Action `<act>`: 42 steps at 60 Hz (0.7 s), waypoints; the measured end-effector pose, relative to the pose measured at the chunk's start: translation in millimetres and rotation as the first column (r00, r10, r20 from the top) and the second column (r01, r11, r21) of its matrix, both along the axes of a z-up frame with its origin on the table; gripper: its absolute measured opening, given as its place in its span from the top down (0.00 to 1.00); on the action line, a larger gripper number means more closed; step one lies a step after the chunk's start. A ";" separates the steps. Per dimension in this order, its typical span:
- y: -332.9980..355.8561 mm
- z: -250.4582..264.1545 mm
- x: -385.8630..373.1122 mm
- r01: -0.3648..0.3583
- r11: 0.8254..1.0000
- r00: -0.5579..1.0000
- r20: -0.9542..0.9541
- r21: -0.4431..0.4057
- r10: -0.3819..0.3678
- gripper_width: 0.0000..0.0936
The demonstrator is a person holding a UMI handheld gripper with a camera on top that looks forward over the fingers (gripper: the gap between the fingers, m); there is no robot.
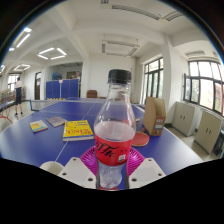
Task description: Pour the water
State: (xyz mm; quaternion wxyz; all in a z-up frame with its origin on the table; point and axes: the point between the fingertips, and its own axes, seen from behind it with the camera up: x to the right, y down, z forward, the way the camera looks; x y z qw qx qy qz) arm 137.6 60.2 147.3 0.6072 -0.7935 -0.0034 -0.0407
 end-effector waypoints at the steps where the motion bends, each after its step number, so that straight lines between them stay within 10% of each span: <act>1: -1.5 -4.8 0.5 -0.003 1.000 1.000 -0.002 -0.005 0.003 0.66; 18: -9.1 -67.7 -16.3 -0.060 0.998 0.998 0.007 -0.030 0.060 0.63; 29: -10.1 -69.7 -13.3 -0.058 0.994 0.998 -0.007 -0.095 0.058 0.41; 33: -24.4 -73.7 -18.3 -0.059 0.986 0.998 -0.021 -0.153 0.057 0.07; 42: -64.1 -55.3 -22.3 -0.031 0.982 1.000 -0.009 -0.188 0.030 0.09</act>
